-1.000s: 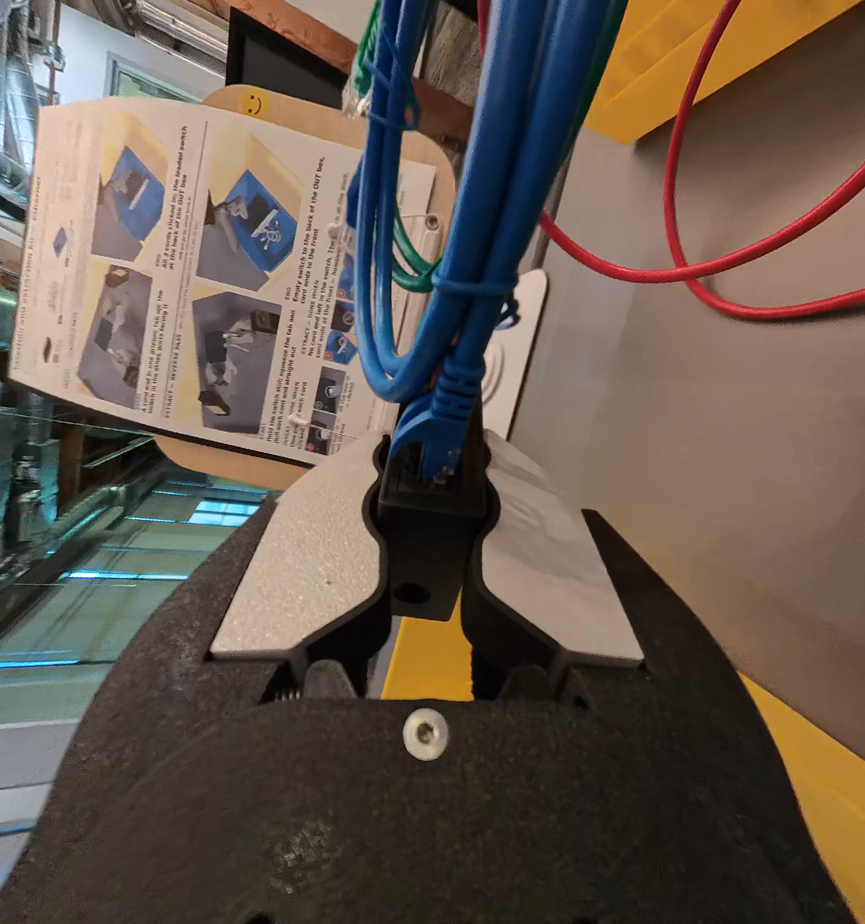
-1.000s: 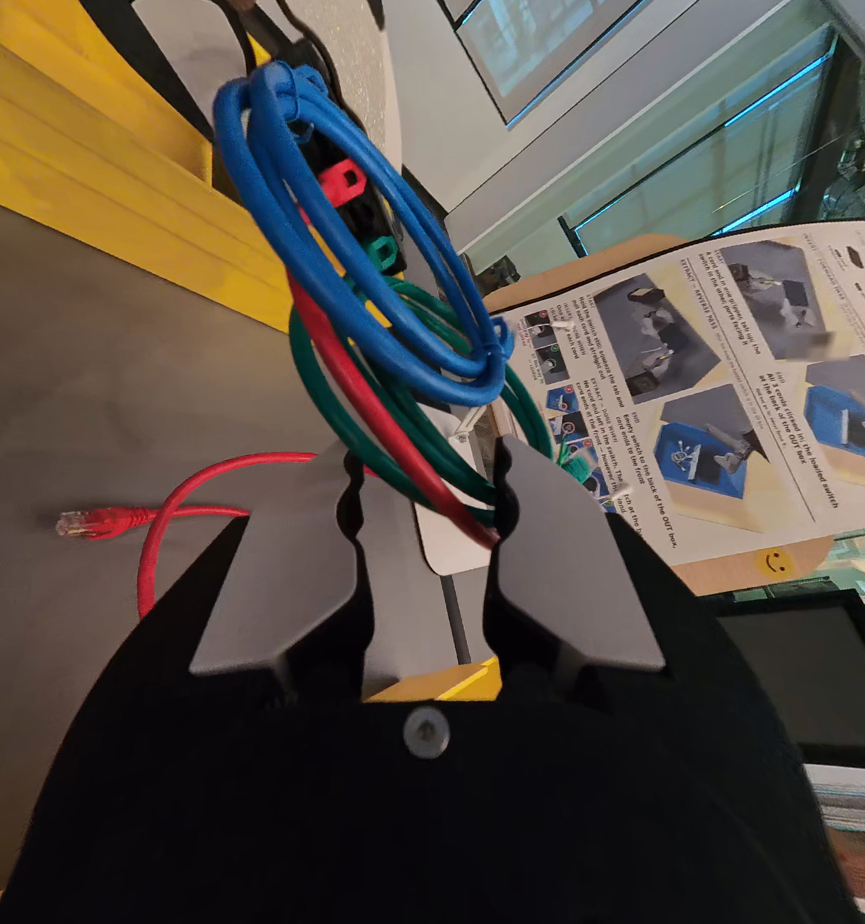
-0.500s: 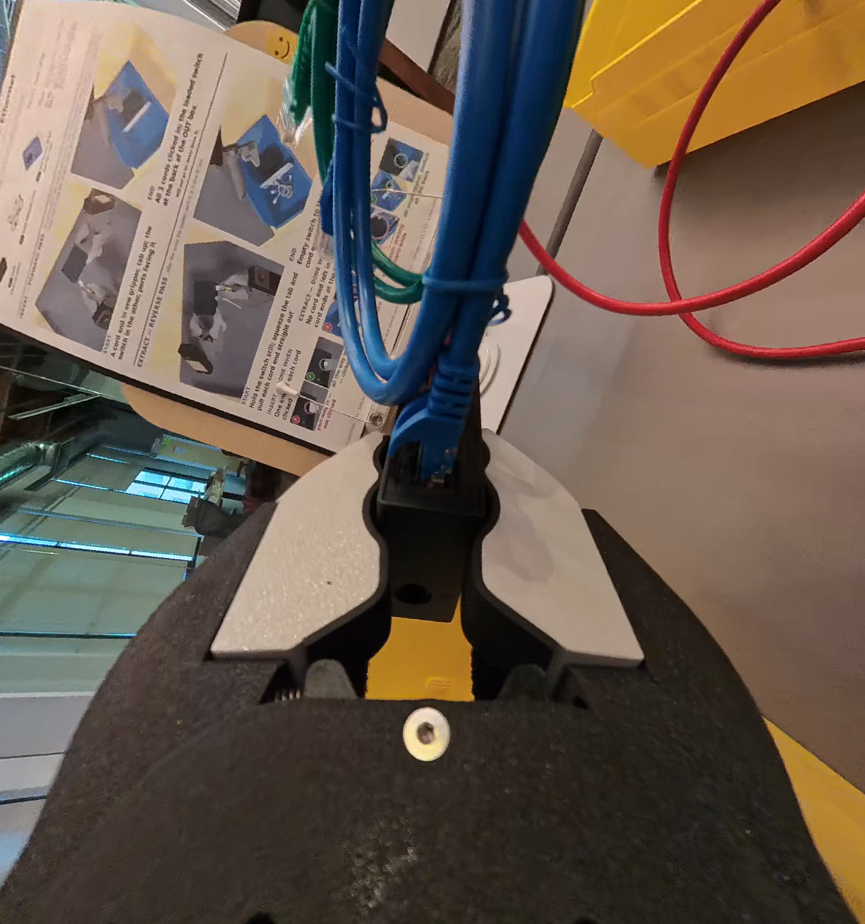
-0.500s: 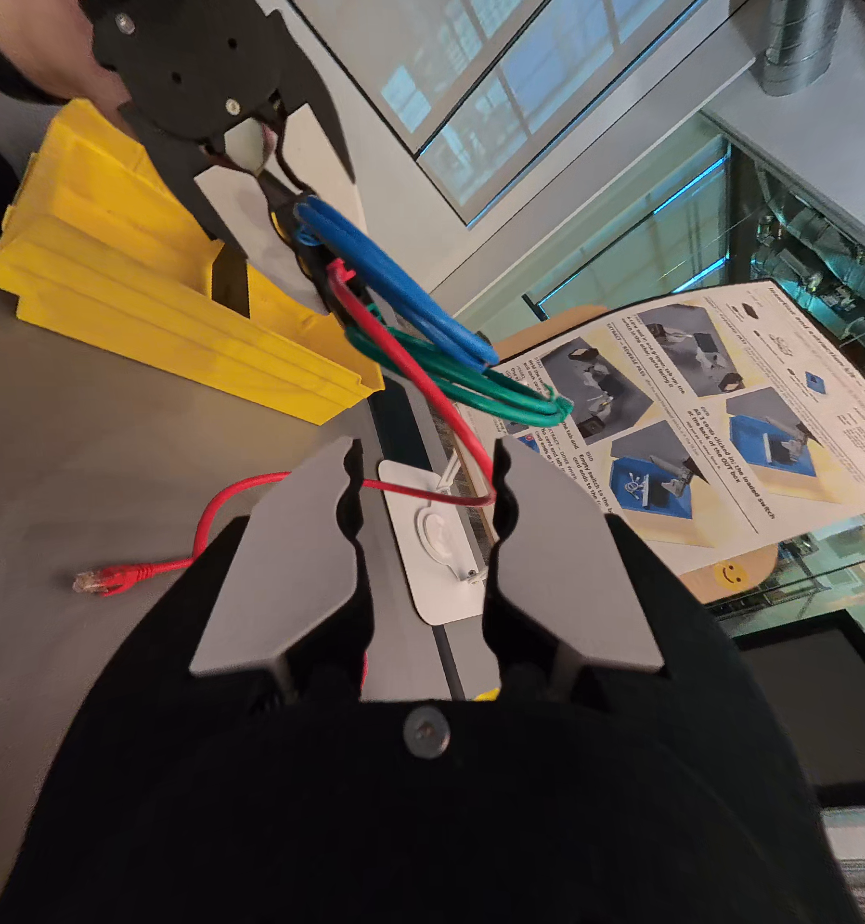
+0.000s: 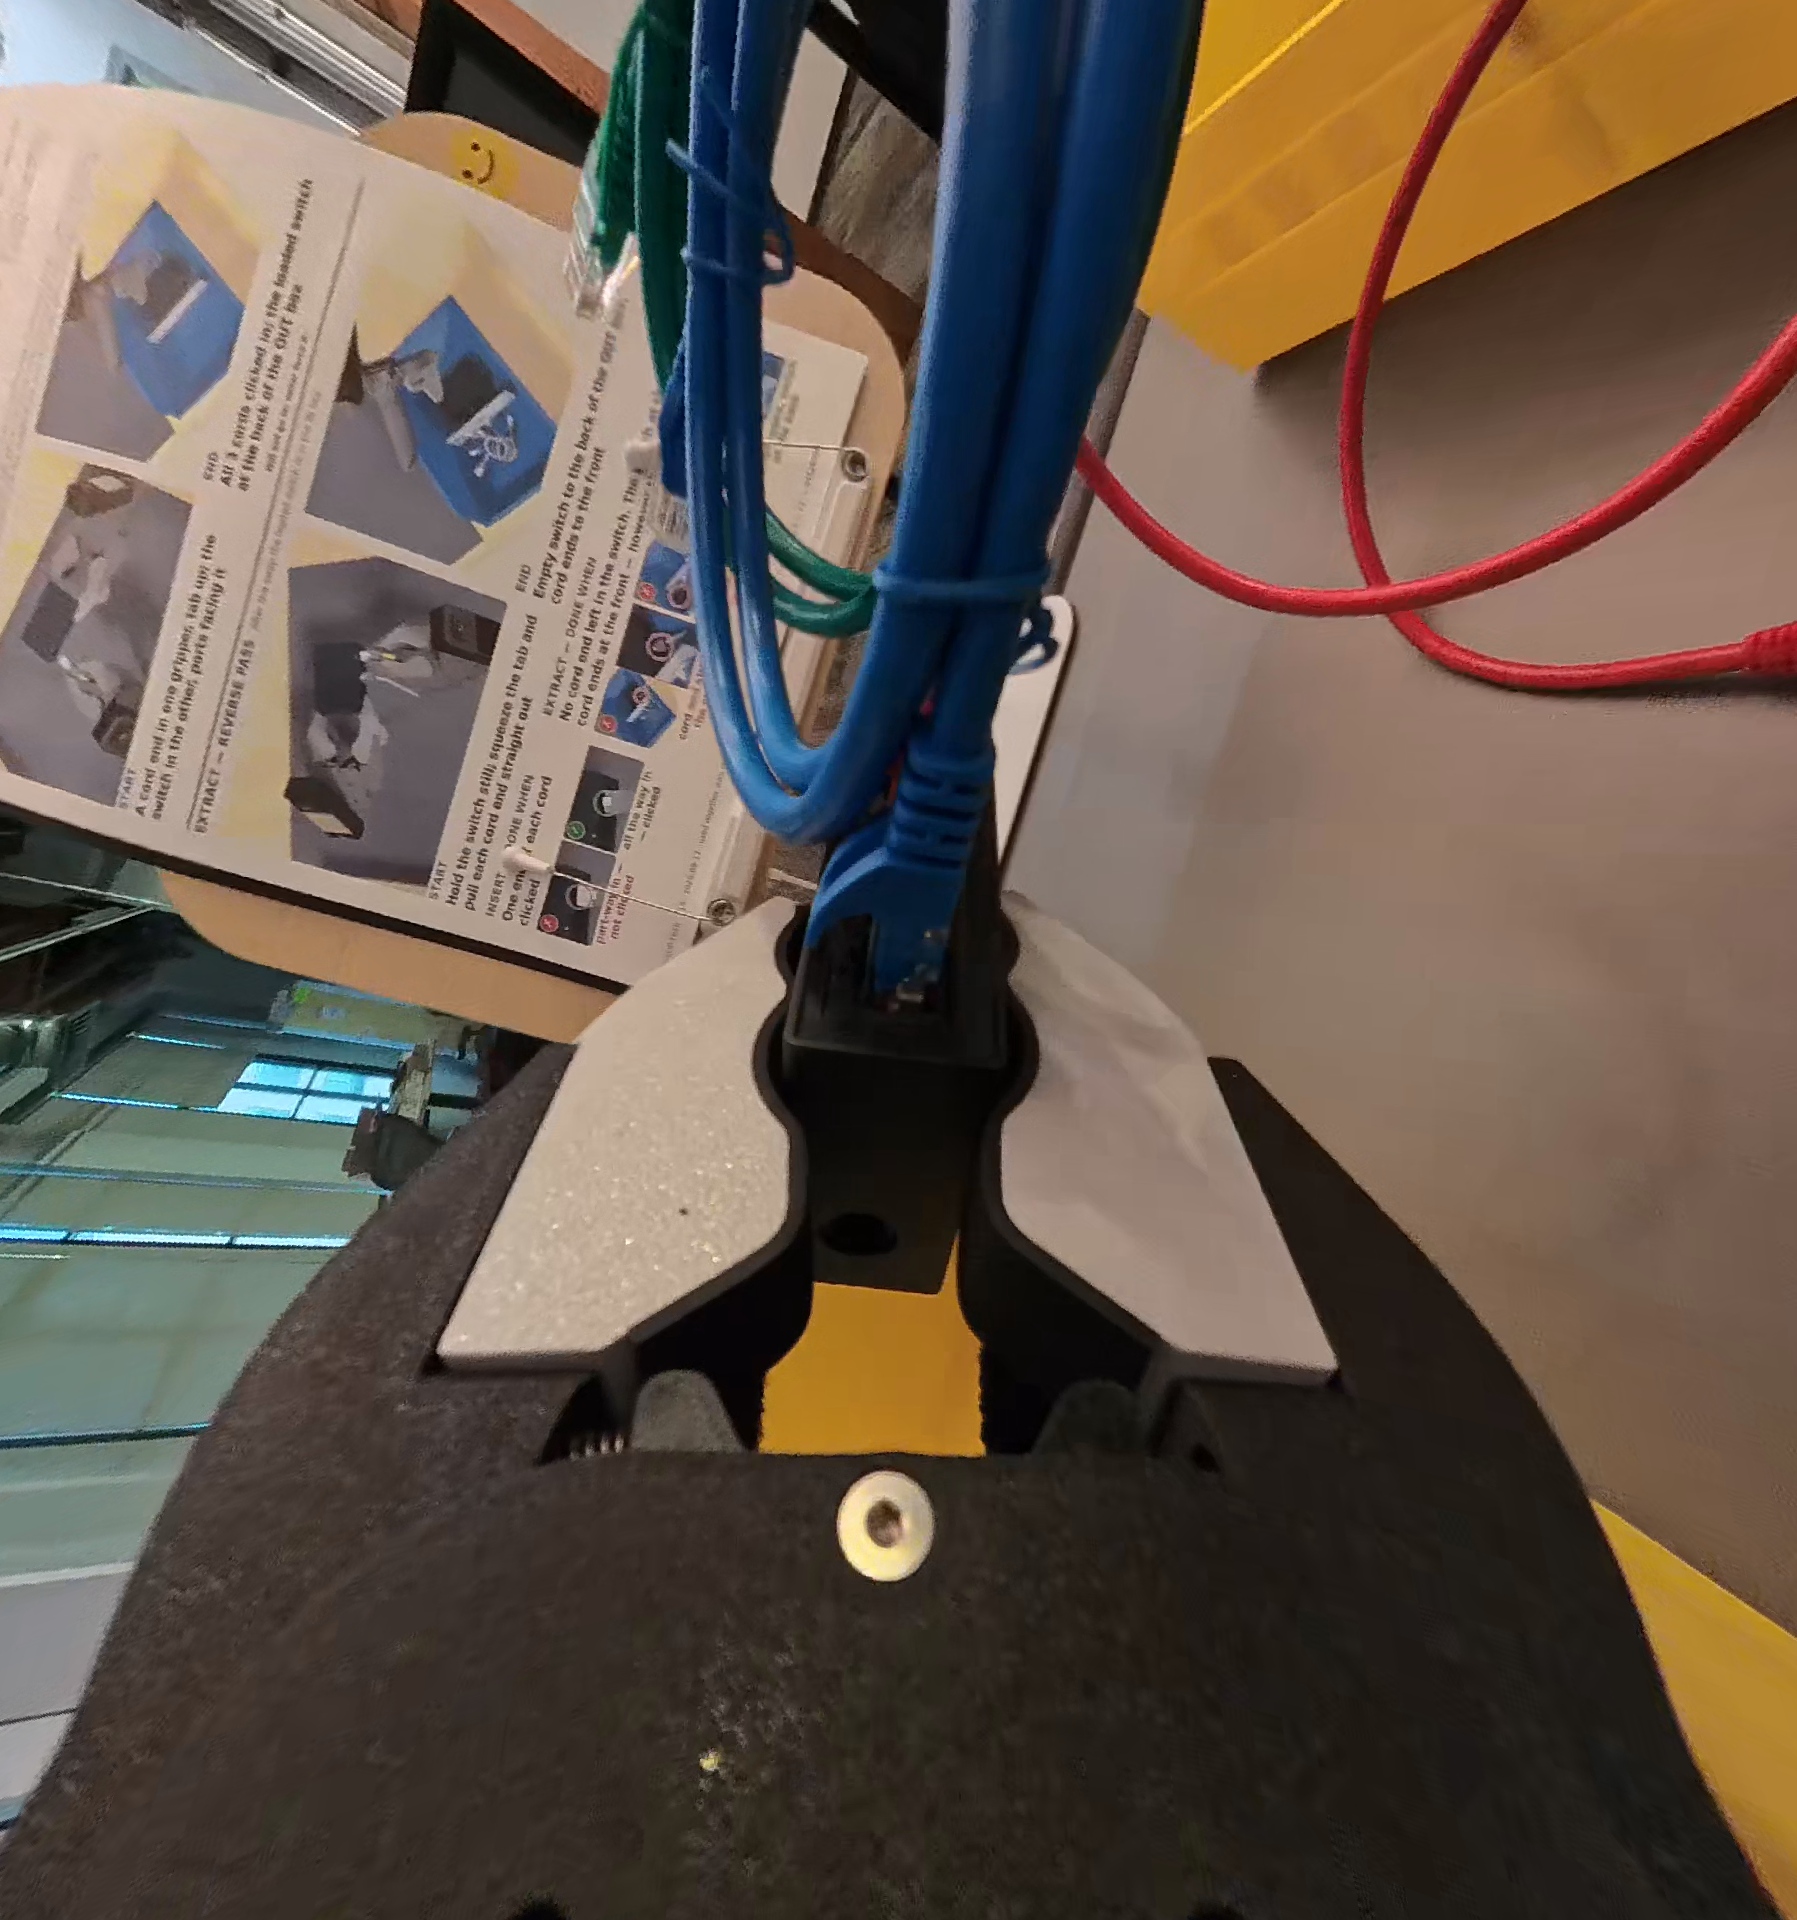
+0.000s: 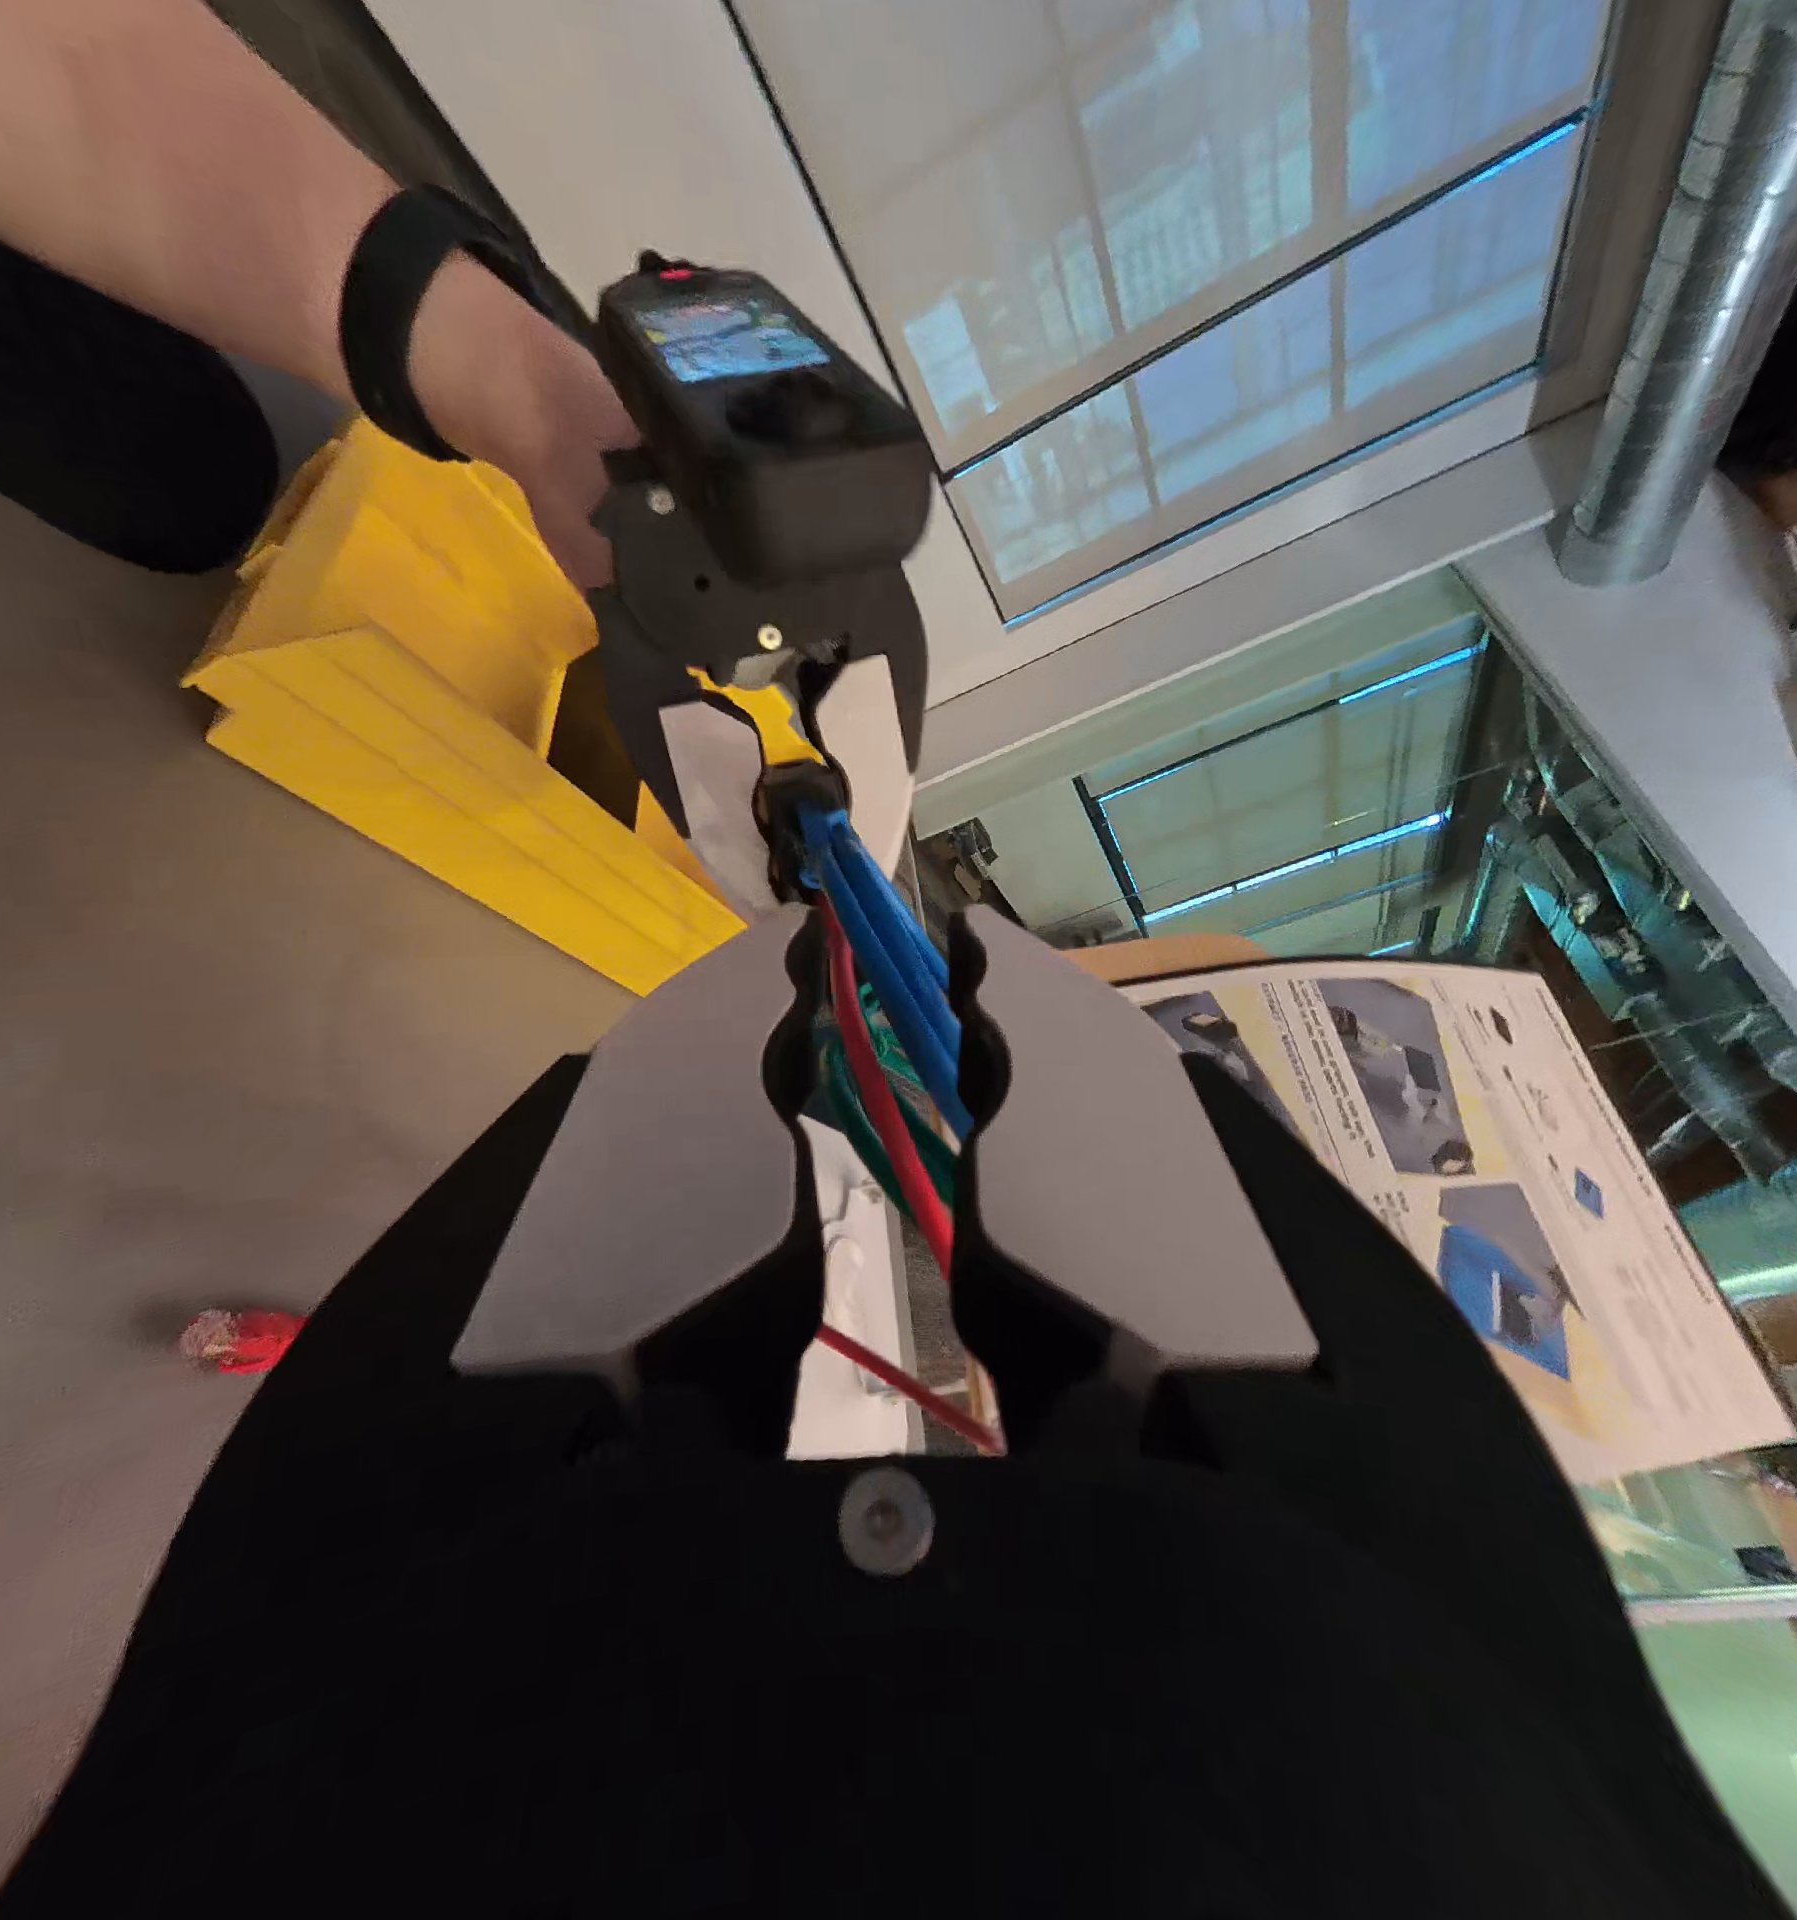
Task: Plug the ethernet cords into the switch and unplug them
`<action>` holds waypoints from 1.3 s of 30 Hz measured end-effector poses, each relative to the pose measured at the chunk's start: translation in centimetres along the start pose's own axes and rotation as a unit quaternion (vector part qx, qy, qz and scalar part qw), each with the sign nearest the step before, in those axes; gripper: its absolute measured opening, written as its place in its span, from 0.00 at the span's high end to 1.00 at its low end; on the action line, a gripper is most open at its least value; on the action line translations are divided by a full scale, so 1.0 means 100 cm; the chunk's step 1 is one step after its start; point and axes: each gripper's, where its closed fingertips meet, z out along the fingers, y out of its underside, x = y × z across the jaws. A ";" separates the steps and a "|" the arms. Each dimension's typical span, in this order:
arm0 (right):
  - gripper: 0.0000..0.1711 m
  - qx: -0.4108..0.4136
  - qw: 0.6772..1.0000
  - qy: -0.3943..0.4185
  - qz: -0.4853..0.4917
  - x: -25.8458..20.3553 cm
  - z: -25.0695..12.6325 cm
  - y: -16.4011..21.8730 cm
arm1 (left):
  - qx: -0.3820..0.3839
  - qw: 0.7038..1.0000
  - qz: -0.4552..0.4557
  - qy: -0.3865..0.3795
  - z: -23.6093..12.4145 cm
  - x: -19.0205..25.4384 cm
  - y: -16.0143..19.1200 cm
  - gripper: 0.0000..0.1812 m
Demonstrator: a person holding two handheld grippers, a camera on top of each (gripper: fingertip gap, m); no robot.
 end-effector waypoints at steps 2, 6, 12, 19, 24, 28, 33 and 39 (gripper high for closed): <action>0.86 -0.009 1.000 -0.014 -0.020 -0.008 0.002 -0.003 | 0.000 1.000 -0.002 0.008 0.003 0.005 0.000 0.84; 0.85 -0.025 0.999 -0.030 -0.038 -0.015 0.005 0.004 | -0.006 1.000 0.002 0.017 0.006 0.012 0.000 0.84; 0.86 -0.036 0.998 -0.045 -0.027 -0.019 0.009 0.015 | -0.008 1.000 0.007 0.024 0.008 0.018 -0.002 0.84; 0.86 -0.067 0.994 -0.045 -0.077 -0.023 0.015 0.024 | -0.012 0.995 0.092 -0.028 0.007 0.016 -0.008 0.84; 0.84 -0.092 0.989 -0.056 -0.099 -0.032 0.022 0.029 | -0.031 0.991 0.126 -0.043 0.008 0.020 -0.009 0.84; 0.82 -0.094 0.987 -0.076 -0.104 -0.045 0.028 0.026 | -0.037 0.990 0.125 -0.051 0.006 0.019 -0.013 0.84; 0.81 -0.102 0.984 -0.072 -0.127 -0.053 0.040 0.033 | -0.044 0.991 0.120 -0.048 0.002 0.022 -0.018 0.84; 0.81 -0.120 0.979 -0.051 -0.156 -0.053 0.046 0.039 | -0.050 0.990 0.124 -0.049 0.001 0.024 -0.020 0.84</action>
